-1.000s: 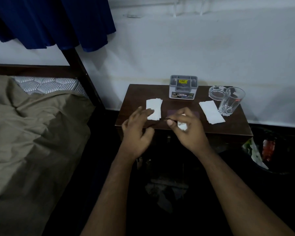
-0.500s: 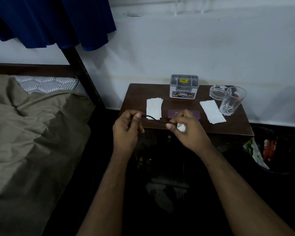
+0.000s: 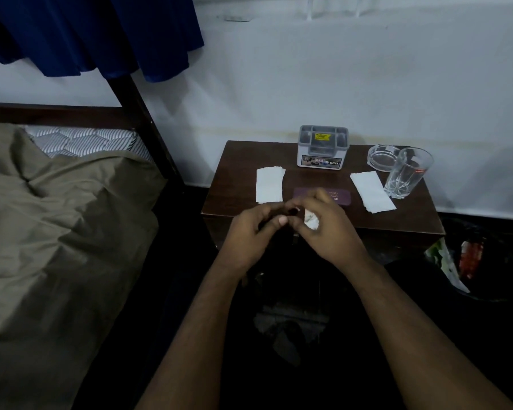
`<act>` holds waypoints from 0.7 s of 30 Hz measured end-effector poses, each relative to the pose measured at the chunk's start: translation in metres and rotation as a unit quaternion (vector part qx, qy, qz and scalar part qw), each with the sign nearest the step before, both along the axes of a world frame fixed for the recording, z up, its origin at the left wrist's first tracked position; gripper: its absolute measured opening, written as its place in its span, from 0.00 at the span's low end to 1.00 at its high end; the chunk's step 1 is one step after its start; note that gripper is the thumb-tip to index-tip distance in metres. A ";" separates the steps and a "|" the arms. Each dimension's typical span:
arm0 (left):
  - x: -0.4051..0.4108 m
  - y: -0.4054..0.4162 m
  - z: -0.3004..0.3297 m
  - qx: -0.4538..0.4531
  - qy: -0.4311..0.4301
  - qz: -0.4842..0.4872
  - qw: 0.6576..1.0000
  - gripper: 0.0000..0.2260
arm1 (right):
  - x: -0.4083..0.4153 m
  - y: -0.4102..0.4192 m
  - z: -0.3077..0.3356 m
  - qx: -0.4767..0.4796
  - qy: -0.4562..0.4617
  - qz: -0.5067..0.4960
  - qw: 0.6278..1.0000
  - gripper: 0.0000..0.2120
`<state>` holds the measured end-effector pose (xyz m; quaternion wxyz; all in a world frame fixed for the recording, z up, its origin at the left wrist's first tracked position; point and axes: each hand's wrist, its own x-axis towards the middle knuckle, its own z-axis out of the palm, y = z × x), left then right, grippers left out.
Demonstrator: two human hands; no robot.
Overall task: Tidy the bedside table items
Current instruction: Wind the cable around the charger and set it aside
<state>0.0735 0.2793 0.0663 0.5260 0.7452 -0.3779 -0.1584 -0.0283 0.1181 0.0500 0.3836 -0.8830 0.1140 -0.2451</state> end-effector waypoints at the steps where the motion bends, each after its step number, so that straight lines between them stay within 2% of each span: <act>1: 0.002 0.001 0.000 -0.003 -0.010 0.013 1.000 0.10 | 0.000 -0.001 0.000 0.044 0.003 -0.011 0.999 0.20; 2: 0.003 0.002 0.000 0.000 -0.019 0.024 1.000 0.09 | 0.000 -0.001 0.001 0.094 0.004 -0.026 0.995 0.24; 4: 0.004 0.002 -0.003 0.009 -0.023 0.039 0.999 0.07 | 0.002 0.001 0.005 0.218 -0.025 -0.053 0.974 0.24; 7: 0.003 -0.001 -0.002 -0.010 0.011 0.073 0.997 0.07 | 0.003 -0.004 0.010 0.453 -0.080 -0.097 0.883 0.23; 9: 0.001 -0.004 0.000 -0.049 0.049 0.087 0.994 0.07 | 0.002 -0.013 0.009 0.534 -0.058 -0.130 0.833 0.28; 12: -0.003 -0.009 0.000 -0.086 0.085 0.069 0.990 0.09 | 0.001 -0.020 0.003 0.570 -0.004 -0.153 0.807 0.31; 14: -0.004 -0.010 -0.002 -0.071 0.082 0.063 0.992 0.08 | 0.001 -0.020 0.003 0.580 -0.008 -0.153 0.800 0.31; 18: -0.003 -0.013 -0.003 -0.049 0.069 0.015 0.996 0.08 | 0.002 -0.014 0.005 0.529 0.013 -0.158 0.834 0.40; 21: -0.006 -0.013 -0.005 -0.050 0.071 -0.049 0.995 0.11 | 0.000 -0.010 0.009 0.499 0.010 -0.163 0.851 0.37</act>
